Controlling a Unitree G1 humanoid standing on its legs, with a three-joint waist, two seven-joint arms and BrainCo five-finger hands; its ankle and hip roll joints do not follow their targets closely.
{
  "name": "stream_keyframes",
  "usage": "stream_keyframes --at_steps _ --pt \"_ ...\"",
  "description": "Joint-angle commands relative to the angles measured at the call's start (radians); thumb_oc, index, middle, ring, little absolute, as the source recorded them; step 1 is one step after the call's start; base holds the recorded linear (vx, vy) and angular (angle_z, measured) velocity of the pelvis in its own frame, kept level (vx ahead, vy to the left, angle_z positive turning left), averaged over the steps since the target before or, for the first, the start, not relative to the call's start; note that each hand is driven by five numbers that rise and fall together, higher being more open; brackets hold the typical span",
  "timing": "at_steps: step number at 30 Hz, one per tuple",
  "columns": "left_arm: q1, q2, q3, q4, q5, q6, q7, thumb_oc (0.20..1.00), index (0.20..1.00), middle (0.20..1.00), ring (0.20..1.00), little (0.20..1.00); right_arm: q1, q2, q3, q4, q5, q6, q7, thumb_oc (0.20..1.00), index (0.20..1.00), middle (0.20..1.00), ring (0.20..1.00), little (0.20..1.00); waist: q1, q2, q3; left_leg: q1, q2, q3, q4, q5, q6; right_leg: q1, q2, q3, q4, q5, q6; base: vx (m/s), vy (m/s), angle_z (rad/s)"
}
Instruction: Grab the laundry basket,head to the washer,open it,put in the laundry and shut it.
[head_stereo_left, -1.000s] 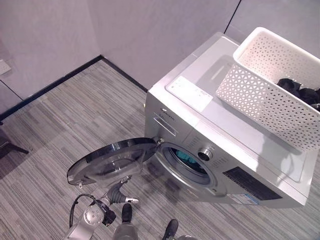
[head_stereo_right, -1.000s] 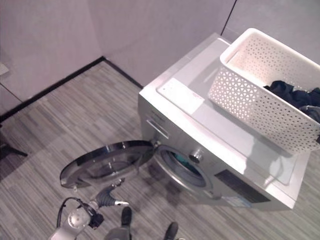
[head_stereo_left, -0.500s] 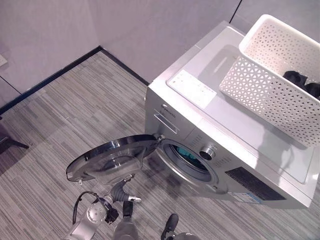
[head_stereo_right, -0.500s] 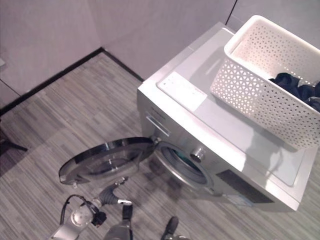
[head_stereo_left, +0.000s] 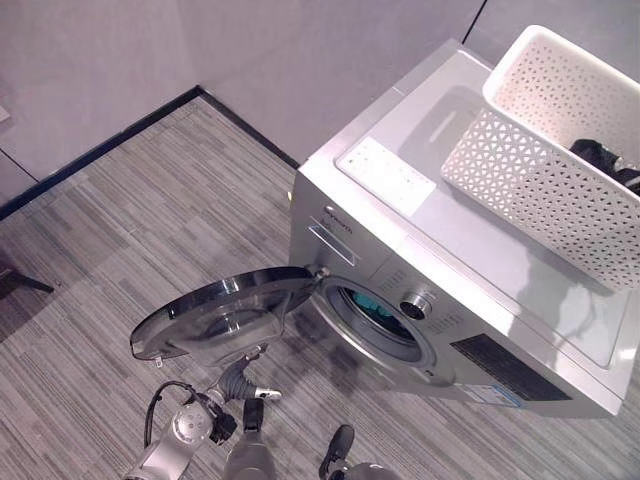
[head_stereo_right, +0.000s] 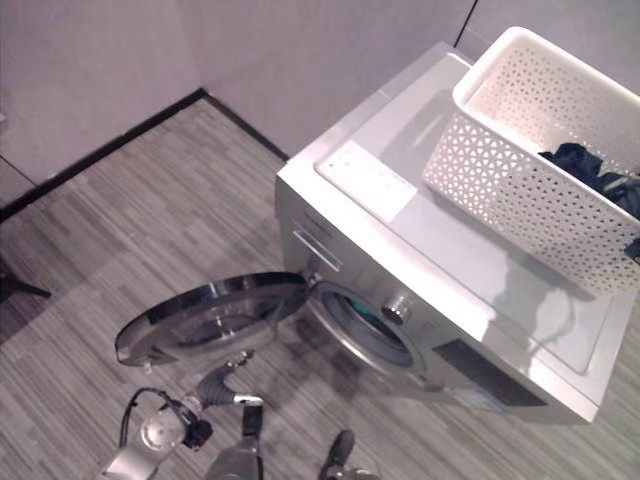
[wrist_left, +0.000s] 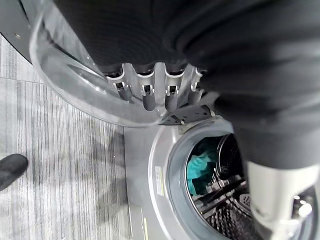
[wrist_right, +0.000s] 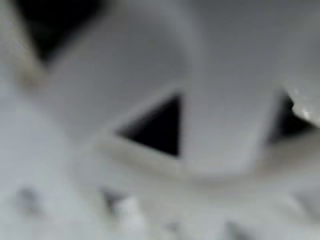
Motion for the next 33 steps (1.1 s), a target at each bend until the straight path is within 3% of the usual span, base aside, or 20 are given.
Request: stream_keyframes --at_steps 1,5,11,20,33 --pt "-0.049 0.004 -0.002 -0.011 -0.012 -0.055 0.036 1.0 1.0 1.0 1.0 1.0 -0.106 -0.006 -0.027 0.023 0.068 -0.052 -0.135 0.2 0.2 0.2 0.2 0.2 0.04 -0.034 0.005 0.031 0.052 -0.022 -0.006 -0.028 -0.009 0.074 -0.046 0.001 0.039 -0.051 0.079 0.0 0.0 0.0" --pt "-0.057 0.018 -0.008 0.008 -0.007 -0.061 0.048 1.0 1.0 1.0 1.0 1.0 -0.18 -0.016 -0.112 0.063 0.136 -0.083 -0.239 0.2 0.2 0.2 0.2 0.2 0.036 -0.041 -0.035 0.05 0.047 -0.03 -0.007 -0.037 -0.005 0.097 -0.044 -0.001 0.039 -0.056 0.079 0.0 -0.003 0.04" --pt "-0.06 0.029 -0.009 0.015 -0.001 -0.059 0.059 1.0 1.0 1.0 1.0 1.0 -0.3 -0.032 -0.086 0.035 0.1 -0.092 -0.341 0.2 0.2 0.2 0.2 0.2 0.035 -0.051 -0.076 0.068 0.04 -0.028 -0.004 -0.031 0.004 0.121 -0.048 -0.024 0.044 -0.054 0.073 0.0 0.003 0.14" --pt "-0.057 0.029 -0.008 0.01 0.002 -0.055 0.071 1.0 1.0 1.0 1.0 1.0 -0.402 -0.031 -0.031 0.024 0.083 -0.086 -0.399 0.2 0.2 0.2 0.2 0.2 0.034 -0.064 -0.106 0.091 0.039 -0.039 -0.004 -0.036 0.005 0.146 -0.041 -0.032 0.051 -0.062 0.069 0.0 -0.005 0.06" --pt "-0.067 0.041 -0.012 0.014 0.009 -0.049 0.118 1.0 1.0 1.0 1.0 1.0 -0.568 -0.078 -0.064 -0.037 0.079 -0.114 -0.638 0.2 0.2 0.2 0.2 0.2 0.032 -0.054 -0.137 0.112 0.034 -0.047 -0.006 -0.039 0.008 0.157 -0.036 -0.024 0.052 -0.066 0.067 0.0 0.0 0.0"
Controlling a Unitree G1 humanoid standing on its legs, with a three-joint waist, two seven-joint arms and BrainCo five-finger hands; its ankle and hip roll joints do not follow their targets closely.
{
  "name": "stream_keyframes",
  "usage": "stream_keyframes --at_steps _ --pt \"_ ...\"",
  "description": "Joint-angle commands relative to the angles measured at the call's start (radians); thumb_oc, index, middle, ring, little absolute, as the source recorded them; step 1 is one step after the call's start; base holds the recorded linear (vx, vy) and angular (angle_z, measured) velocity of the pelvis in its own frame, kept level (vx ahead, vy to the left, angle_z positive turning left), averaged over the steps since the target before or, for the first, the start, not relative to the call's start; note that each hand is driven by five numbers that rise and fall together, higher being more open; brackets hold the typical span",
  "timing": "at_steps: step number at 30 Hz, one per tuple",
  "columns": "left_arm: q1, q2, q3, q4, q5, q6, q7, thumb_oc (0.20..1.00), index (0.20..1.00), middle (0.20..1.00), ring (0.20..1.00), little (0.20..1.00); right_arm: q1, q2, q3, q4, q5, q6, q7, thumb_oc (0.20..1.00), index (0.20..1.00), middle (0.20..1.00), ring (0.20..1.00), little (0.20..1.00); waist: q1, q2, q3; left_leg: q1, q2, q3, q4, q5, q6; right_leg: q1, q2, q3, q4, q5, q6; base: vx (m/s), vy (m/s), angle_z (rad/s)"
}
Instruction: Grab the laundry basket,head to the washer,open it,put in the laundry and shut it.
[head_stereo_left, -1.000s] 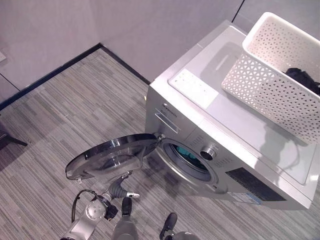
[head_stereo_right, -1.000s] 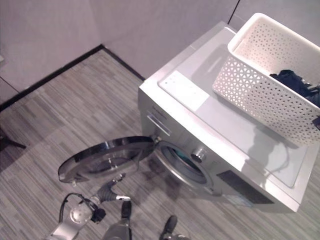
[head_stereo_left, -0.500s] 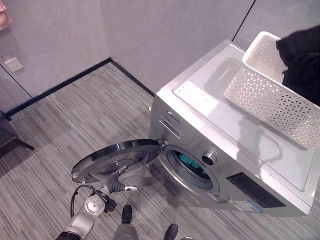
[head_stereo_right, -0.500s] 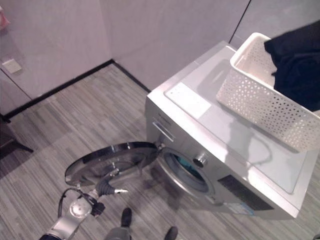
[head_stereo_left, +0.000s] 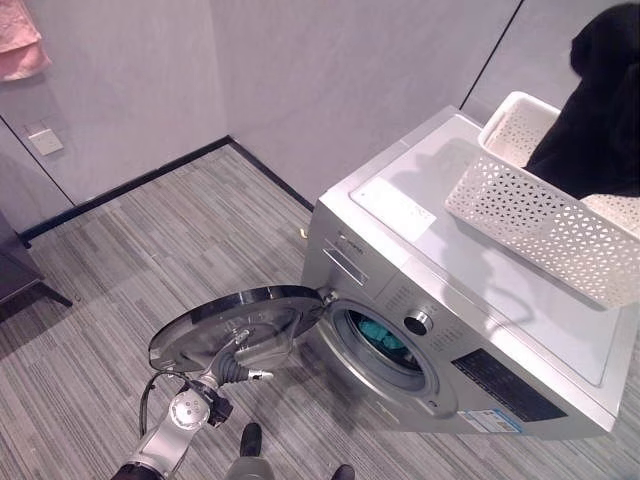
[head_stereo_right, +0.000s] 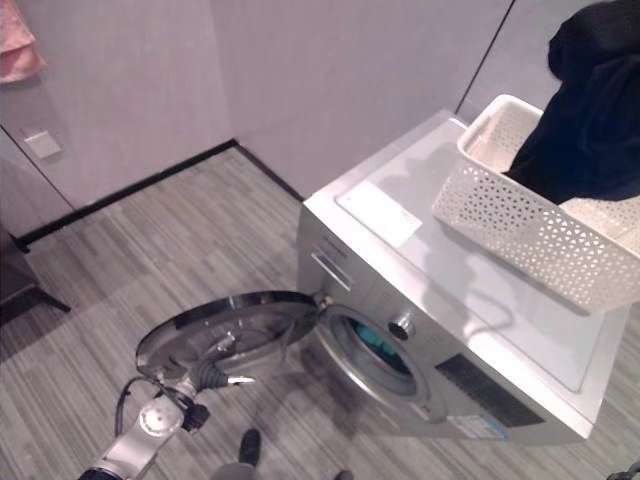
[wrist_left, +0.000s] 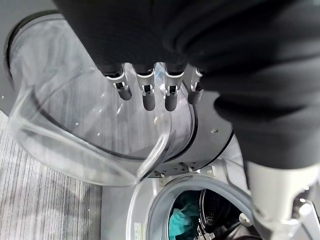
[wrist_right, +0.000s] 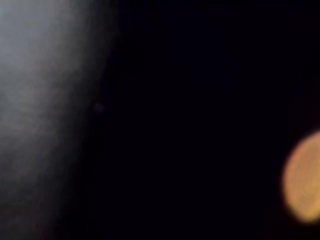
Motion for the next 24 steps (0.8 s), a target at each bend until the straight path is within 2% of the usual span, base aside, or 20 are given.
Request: stream_keyframes --at_steps 1,7,13,22,24 --pt "-0.012 0.038 -0.027 -0.033 0.009 -0.043 0.039 1.0 1.0 1.0 1.0 1.0 -0.121 -0.103 0.035 -0.069 -0.019 -0.071 -0.09 0.2 0.2 0.2 0.2 0.2 0.025 -0.052 -0.071 0.024 0.051 0.006 -0.006 -0.041 0.003 0.038 -0.033 0.017 0.052 -0.054 0.063 0.0 0.0 0.0" --pt "-0.014 0.035 -0.02 -0.035 0.013 -0.05 0.061 1.0 1.0 1.0 1.0 1.0 -0.152 -0.166 0.042 -0.146 -0.074 -0.075 -0.161 0.2 0.2 0.2 0.2 0.2 0.019 -0.048 -0.08 0.031 0.049 0.005 -0.007 -0.044 0.002 0.044 -0.034 0.019 0.05 -0.055 0.063 0.0 0.0 0.0" --pt "-0.018 0.029 -0.013 -0.032 0.021 -0.054 0.084 1.0 1.0 1.0 1.0 1.0 -0.195 -0.254 0.054 -0.226 -0.101 -0.086 -0.224 0.2 0.2 0.2 0.2 0.2 -0.009 -0.038 -0.093 0.043 0.05 0.011 -0.007 -0.05 0.002 0.046 -0.036 0.032 0.053 -0.056 0.063 0.0 0.001 -0.01" --pt "0.0 0.007 0.015 -0.028 0.032 -0.058 0.109 1.0 1.0 1.0 1.0 1.0 -0.153 -0.335 -0.005 -0.338 -0.131 -0.096 -0.268 0.2 0.2 0.2 0.2 0.2 -0.053 -0.014 -0.112 0.073 0.05 0.048 -0.008 -0.062 0.01 0.039 -0.042 0.091 0.041 -0.036 0.069 -0.02 0.021 -0.16" --pt "0.004 -0.011 0.024 -0.025 0.034 -0.056 0.112 1.0 1.0 1.0 1.0 1.0 -0.105 -0.363 -0.044 -0.381 -0.154 -0.094 -0.277 0.2 0.2 0.2 0.2 0.2 -0.066 0.001 -0.116 0.079 0.052 0.054 -0.008 -0.071 0.009 0.04 -0.043 0.097 0.043 -0.04 0.069 -0.02 0.015 -0.24"
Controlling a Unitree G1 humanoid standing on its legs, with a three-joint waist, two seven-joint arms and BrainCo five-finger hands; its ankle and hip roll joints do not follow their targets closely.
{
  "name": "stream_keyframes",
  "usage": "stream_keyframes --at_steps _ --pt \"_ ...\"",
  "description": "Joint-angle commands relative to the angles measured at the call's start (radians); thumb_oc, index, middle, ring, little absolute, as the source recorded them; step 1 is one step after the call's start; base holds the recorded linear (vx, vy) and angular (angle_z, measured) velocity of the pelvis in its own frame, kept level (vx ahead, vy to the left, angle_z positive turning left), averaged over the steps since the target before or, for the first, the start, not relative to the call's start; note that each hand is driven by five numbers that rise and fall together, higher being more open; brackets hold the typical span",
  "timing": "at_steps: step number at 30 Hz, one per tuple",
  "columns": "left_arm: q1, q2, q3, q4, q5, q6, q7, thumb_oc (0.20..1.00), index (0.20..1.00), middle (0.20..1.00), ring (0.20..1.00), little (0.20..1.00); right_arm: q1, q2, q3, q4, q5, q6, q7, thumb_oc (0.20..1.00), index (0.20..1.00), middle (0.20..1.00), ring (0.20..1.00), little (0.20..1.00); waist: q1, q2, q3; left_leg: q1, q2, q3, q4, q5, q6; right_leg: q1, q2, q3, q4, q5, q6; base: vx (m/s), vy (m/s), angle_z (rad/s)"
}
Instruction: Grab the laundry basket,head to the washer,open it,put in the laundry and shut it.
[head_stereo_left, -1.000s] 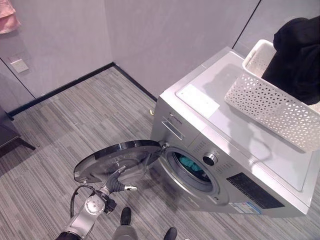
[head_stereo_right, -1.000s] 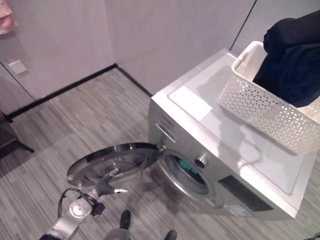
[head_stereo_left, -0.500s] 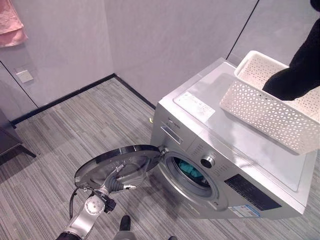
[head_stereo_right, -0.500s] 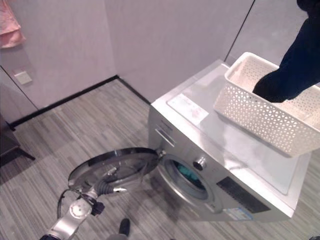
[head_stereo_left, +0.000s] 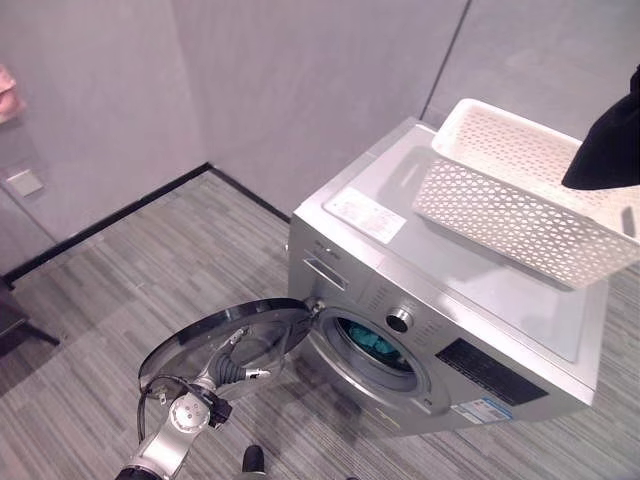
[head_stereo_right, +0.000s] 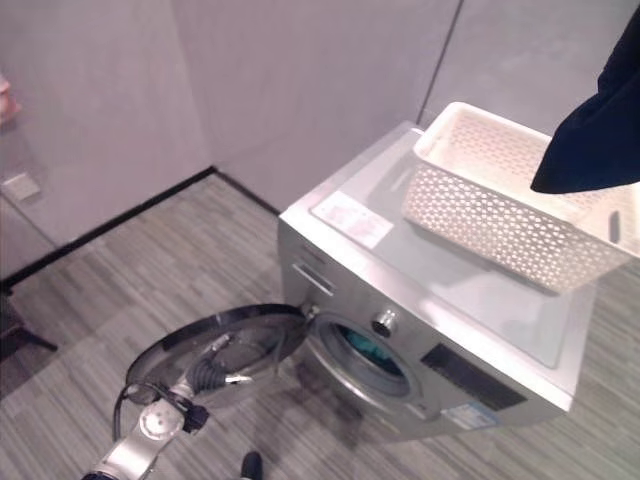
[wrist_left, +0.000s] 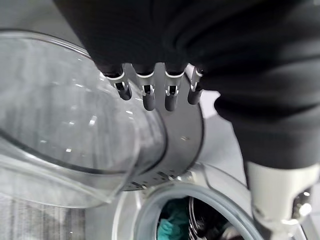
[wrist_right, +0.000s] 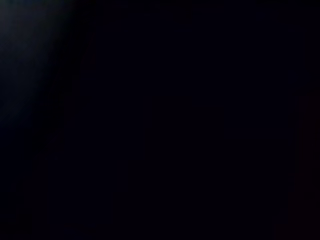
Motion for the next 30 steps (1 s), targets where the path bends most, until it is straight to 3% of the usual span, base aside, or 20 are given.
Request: stream_keyframes --at_steps 1,4,5,6,7,8,9,12,15,18,23,24,26,28,29,30 --pt "-0.013 -0.005 0.029 -0.028 0.027 -0.056 0.037 1.0 1.0 1.0 1.0 1.0 0.004 -0.126 -0.047 -0.059 -0.068 -0.007 -0.065 0.2 0.2 0.2 0.2 0.2 0.005 -0.025 -0.07 0.01 0.049 -0.005 0.011 -0.063 -0.001 0.015 -0.032 0.032 0.044 -0.038 0.065 -0.03 0.021 -0.01" --pt "-0.005 -0.03 0.043 -0.03 0.033 -0.055 0.04 1.0 1.0 1.0 1.0 1.0 0.103 -0.13 -0.129 -0.108 -0.108 0.003 -0.072 0.2 0.2 0.2 0.2 0.2 -0.007 -0.001 -0.073 0.011 0.047 -0.003 0.009 -0.06 0.003 0.013 -0.033 0.036 0.044 -0.035 0.063 -0.01 0.005 -0.08" --pt "0.001 -0.062 0.055 -0.027 0.039 -0.051 0.044 1.0 1.0 1.0 1.0 1.0 0.202 -0.107 -0.215 -0.139 -0.121 -0.002 -0.09 0.2 0.2 0.2 0.2 0.2 -0.025 0.026 -0.076 0.013 0.046 0.0 0.009 -0.06 0.006 0.012 -0.035 0.041 0.041 -0.034 0.063 -0.02 0.008 -0.17" --pt "0.003 -0.06 0.057 -0.027 0.041 -0.051 0.045 1.0 1.0 1.0 1.0 1.0 0.234 -0.101 -0.246 -0.147 -0.124 0.0 -0.091 0.2 0.2 0.2 0.2 0.2 -0.027 0.025 -0.077 0.014 0.047 0.0 0.009 -0.06 0.006 0.012 -0.034 0.041 0.041 -0.033 0.063 -0.03 0.009 -0.1" --pt "0.014 -0.084 0.077 -0.021 0.047 -0.047 0.046 1.0 1.0 1.0 1.0 1.0 0.37 -0.071 -0.361 -0.187 -0.144 0.0 -0.098 0.2 0.2 0.2 0.2 0.2 -0.05 0.046 -0.076 0.016 0.045 0.005 0.009 -0.062 0.008 0.011 -0.035 0.049 0.039 -0.032 0.063 -0.03 0.011 -0.04" --pt "0.023 -0.085 0.09 -0.019 0.051 -0.047 0.046 1.0 1.0 1.0 1.0 1.0 0.515 -0.037 -0.487 -0.228 -0.17 0.004 -0.097 0.2 0.2 0.2 0.2 0.2 -0.063 0.045 -0.077 0.018 0.046 0.007 0.009 -0.063 0.009 0.01 -0.035 0.053 0.039 -0.031 0.062 -0.04 0.015 -0.04" --pt "0.028 -0.093 0.099 -0.016 0.056 -0.045 0.045 1.0 1.0 1.0 1.0 1.0 0.578 -0.014 -0.538 -0.251 -0.185 0.004 -0.096 0.2 0.2 0.2 0.2 0.2 -0.075 0.052 -0.077 0.02 0.046 0.011 0.009 -0.064 0.01 0.01 -0.036 0.056 0.038 -0.03 0.062 -0.03 0.012 -0.06" --pt "0.035 -0.071 0.101 -0.001 0.068 -0.045 0.048 1.0 1.0 1.0 1.0 1.0 0.986 0.113 -0.892 -0.34 -0.208 0.013 -0.084 0.2 0.2 0.2 0.2 0.2 -0.087 0.018 -0.078 0.024 0.047 0.019 0.008 -0.068 0.013 0.005 -0.036 0.069 0.034 -0.022 0.064 -0.03 0.007 -0.05" --pt "0.035 -0.062 0.083 0.006 0.069 -0.047 0.048 1.0 1.0 1.0 1.0 1.0 1.209 0.177 -1.071 -0.36 -0.218 0.028 -0.073 0.2 0.2 0.2 0.2 0.2 -0.083 0.006 -0.074 0.032 0.048 0.039 0.01 -0.078 0.014 -0.004 -0.038 0.096 0.03 -0.016 0.072 -0.01 0.009 -0.15" --pt "0.029 -0.06 0.069 0.009 0.065 -0.05 0.049 1.0 1.0 1.0 1.0 1.0 1.299 0.204 -1.142 -0.352 -0.204 0.029 -0.068 0.2 0.2 0.2 0.2 0.2 -0.077 0.003 -0.072 0.034 0.045 0.061 0.008 -0.073 0.018 -0.017 -0.04 0.123 0.025 -0.003 0.073 -0.03 0.02 -0.37" --pt "0.032 -0.064 0.092 0.015 0.07 -0.055 0.046 1.0 1.0 1.0 1.0 1.0 1.495 0.326 -1.231 -0.375 -0.233 0.047 -0.021 0.2 0.2 0.2 0.2 0.2 -0.098 0.013 -0.064 0.048 0.047 0.103 0.008 -0.079 0.021 -0.039 -0.043 0.167 0.026 0.006 0.077 -0.03 0.011 -0.37" --pt "0.025 -0.069 0.093 0.021 0.078 -0.057 0.045 1.0 1.0 1.0 1.0 1.0 1.53 0.395 -1.209 -0.402 -0.253 0.048 0.003 0.2 0.2 0.2 0.2 0.2 -0.104 0.02 -0.061 0.053 0.048 0.111 0.009 -0.086 0.023 -0.043 -0.043 0.178 0.026 0.006 0.08 -0.03 0.001 -0.28" --pt "0.025 -0.072 0.097 0.018 0.082 -0.06 0.043 1.0 1.0 1.0 1.0 1.0 1.543 0.437 -1.188 -0.414 -0.266 0.051 0.02 0.2 0.2 0.2 0.2 0.2 -0.107 0.024 -0.059 0.056 0.048 0.118 0.009 -0.088 0.024 -0.046 -0.044 0.187 0.024 0.009 0.08 0.0 0.0 -0.24" --pt "0.027 -0.068 0.089 0.003 0.092 -0.065 0.031 1.0 1.0 1.0 1.0 1.0 1.527 0.549 -1.094 -0.44 -0.281 0.052 0.046 0.2 0.2 0.2 0.2 0.2 -0.108 0.032 -0.054 0.064 0.05 0.135 0.009 -0.092 0.026 -0.051 -0.044 0.201 0.02 0.014 0.081 -0.02 -0.011 -0.54" --pt "0.014 -0.063 0.066 0.013 0.103 -0.065 0.021 1.0 1.0 1.0 1.0 1.0 1.501 0.65 -0.995 -0.473 -0.297 0.054 0.078 0.2 0.2 0.2 0.2 0.2 -0.115 0.037 -0.047 0.066 0.053 0.145 0.008 -0.085 0.027 -0.056 -0.044 0.211 0.019 0.019 0.078 -0.01 -0.024 -0.29" --pt "0.008 -0.06 0.055 0.014 0.111 -0.065 0.019 1.0 1.0 1.0 1.0 1.0 1.492 0.681 -0.96 -0.483 -0.306 0.056 0.083 0.2 0.2 0.2 0.2 0.2 -0.118 0.041 -0.046 0.071 0.056 0.148 0.01 -0.093 0.026 -0.054 -0.042 0.216 0.017 0.015 0.079 -0.03 -0.026 -0.08"
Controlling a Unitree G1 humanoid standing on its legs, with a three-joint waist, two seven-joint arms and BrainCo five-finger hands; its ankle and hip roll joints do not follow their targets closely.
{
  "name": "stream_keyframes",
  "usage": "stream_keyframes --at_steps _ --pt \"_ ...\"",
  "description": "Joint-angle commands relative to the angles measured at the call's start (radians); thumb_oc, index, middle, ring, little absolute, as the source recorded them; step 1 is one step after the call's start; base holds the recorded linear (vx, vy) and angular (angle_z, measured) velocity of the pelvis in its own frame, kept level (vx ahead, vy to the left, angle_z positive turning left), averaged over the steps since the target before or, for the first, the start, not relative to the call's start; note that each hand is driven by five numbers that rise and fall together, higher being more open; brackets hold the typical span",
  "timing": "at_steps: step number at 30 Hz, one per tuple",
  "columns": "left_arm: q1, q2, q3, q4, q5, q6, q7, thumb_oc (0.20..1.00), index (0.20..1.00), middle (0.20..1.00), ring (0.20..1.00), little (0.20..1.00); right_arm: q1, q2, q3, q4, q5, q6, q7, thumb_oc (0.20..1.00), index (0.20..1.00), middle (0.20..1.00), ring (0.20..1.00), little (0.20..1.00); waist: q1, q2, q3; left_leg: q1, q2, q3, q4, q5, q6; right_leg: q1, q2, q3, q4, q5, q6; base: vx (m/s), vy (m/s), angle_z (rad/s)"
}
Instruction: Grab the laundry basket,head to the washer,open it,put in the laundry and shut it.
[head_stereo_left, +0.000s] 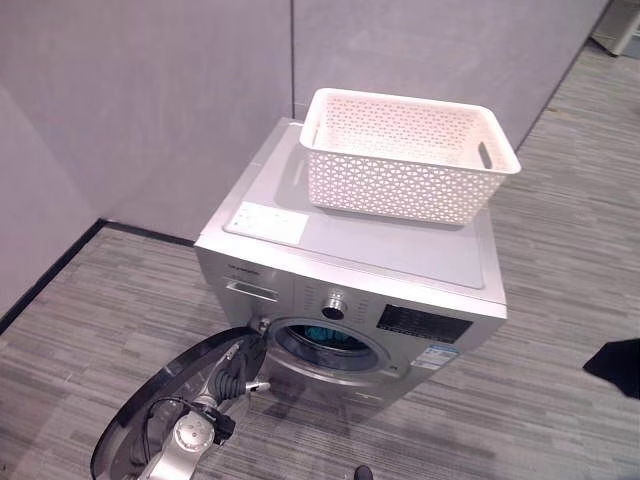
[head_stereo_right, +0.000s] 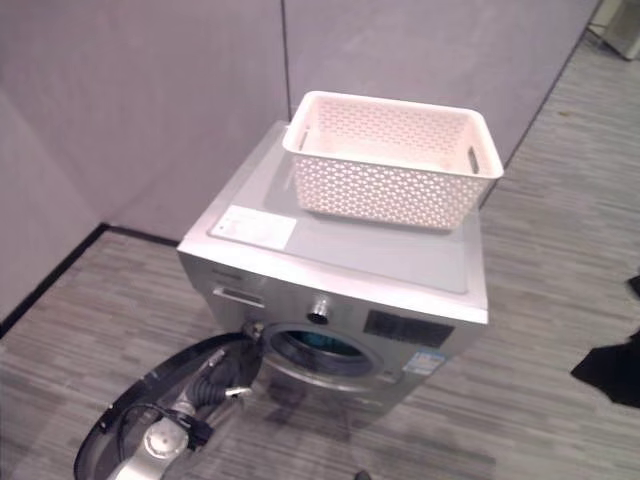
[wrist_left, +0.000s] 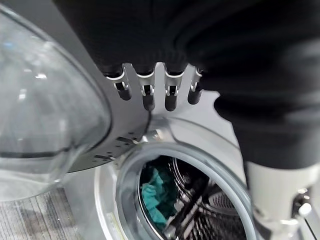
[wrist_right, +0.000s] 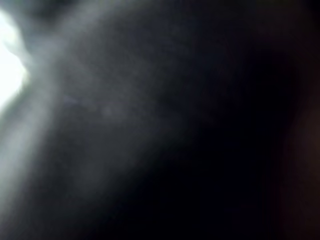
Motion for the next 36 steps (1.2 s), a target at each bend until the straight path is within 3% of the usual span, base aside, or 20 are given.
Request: stream_keyframes --at_steps 1,4,10,11,14,17,19,30,36 --pt "-0.051 0.04 -0.005 -0.008 0.036 -0.063 -0.007 1.0 1.0 1.0 1.0 1.0 -0.098 -0.046 0.011 -0.059 -0.051 -0.027 0.025 0.2 0.2 0.2 0.2 0.2 0.033 -0.043 -0.038 0.003 0.06 -0.037 0.011 -0.033 0.004 0.007 -0.026 -0.002 0.025 -0.006 0.051 0.01 -0.024 -0.1" --pt "-0.082 0.048 -0.038 -0.02 0.052 -0.06 0.005 1.0 1.0 1.0 1.0 1.0 -0.15 0.07 0.151 -0.086 -0.041 -0.031 0.06 0.2 0.2 0.2 0.2 0.2 0.026 -0.031 -0.029 0.011 0.069 -0.014 0.009 -0.029 0.003 0.002 -0.019 0.02 0.019 -0.002 0.048 -0.02 -0.035 -0.17" --pt "-0.142 0.045 -0.095 -0.071 0.034 -0.048 -0.018 1.0 1.0 1.0 1.0 1.0 -0.143 0.192 0.307 -0.168 -0.004 -0.049 0.144 0.2 0.2 0.2 0.2 0.2 0.011 -0.019 -0.018 0.011 0.082 -0.009 0.008 -0.017 -0.004 -0.001 -0.008 0.023 0.018 -0.004 0.038 -0.02 -0.037 -0.08" --pt "-0.182 0.039 -0.141 -0.075 0.036 -0.041 -0.038 1.0 1.0 1.0 1.0 1.0 -0.134 0.231 0.39 -0.211 0.023 -0.057 0.192 0.2 0.2 0.2 0.2 0.2 0.0 -0.013 -0.01 0.013 0.088 -0.008 0.01 -0.018 -0.007 0.002 -0.005 0.021 0.018 -0.008 0.036 -0.02 -0.031 -0.07" --pt "-0.206 0.037 -0.172 -0.073 0.045 -0.041 -0.051 1.0 1.0 1.0 1.0 1.0 -0.132 0.246 0.423 -0.23 0.033 -0.062 0.214 0.2 0.2 0.2 0.2 0.2 -0.005 -0.012 -0.009 0.012 0.089 -0.006 0.008 -0.01 -0.008 -0.001 -0.004 0.021 0.018 -0.004 0.033 0.0 -0.012 -0.06" --pt "-0.303 0.013 -0.311 -0.011 0.029 -0.04 -0.122 1.0 1.0 1.0 1.0 1.0 -0.122 0.339 0.614 -0.249 0.155 -0.082 0.292 0.2 0.2 0.2 0.2 0.2 -0.019 -0.005 0.001 0.02 0.096 -0.003 0.008 -0.007 -0.017 0.003 0.003 0.02 0.024 -0.013 0.032 0.02 0.0 -0.05" --pt "-0.324 0.004 -0.343 0.022 0.036 -0.038 -0.121 1.0 1.0 1.0 1.0 1.0 -0.097 0.365 0.683 -0.254 0.215 -0.086 0.329 0.2 0.2 0.2 0.2 0.2 -0.021 -0.006 0.008 0.022 0.099 -0.004 0.008 -0.004 -0.021 0.004 0.005 0.017 0.028 -0.015 0.032 0.0 0.001 -0.11" --pt "-0.316 -0.028 -0.37 0.144 0.1 -0.036 -0.1 1.0 1.0 1.0 1.0 1.0 0.153 0.321 0.776 -0.367 0.29 -0.081 0.493 0.2 0.2 0.2 0.2 0.2 -0.025 -0.03 0.034 0.001 0.12 -0.024 0.006 0.014 -0.04 0.005 0.017 -0.013 0.026 -0.02 0.025 -0.03 -0.021 0.09" --pt "-0.311 -0.043 -0.379 0.166 0.106 -0.039 -0.1 1.0 1.0 1.0 1.0 1.0 0.126 0.304 0.806 -0.36 0.288 -0.083 0.507 0.2 0.2 0.2 0.2 0.2 -0.016 -0.031 0.037 -0.008 0.118 -0.028 0.006 0.021 -0.038 -0.002 0.014 -0.015 0.025 -0.013 0.026 -0.02 0.006 0.08"
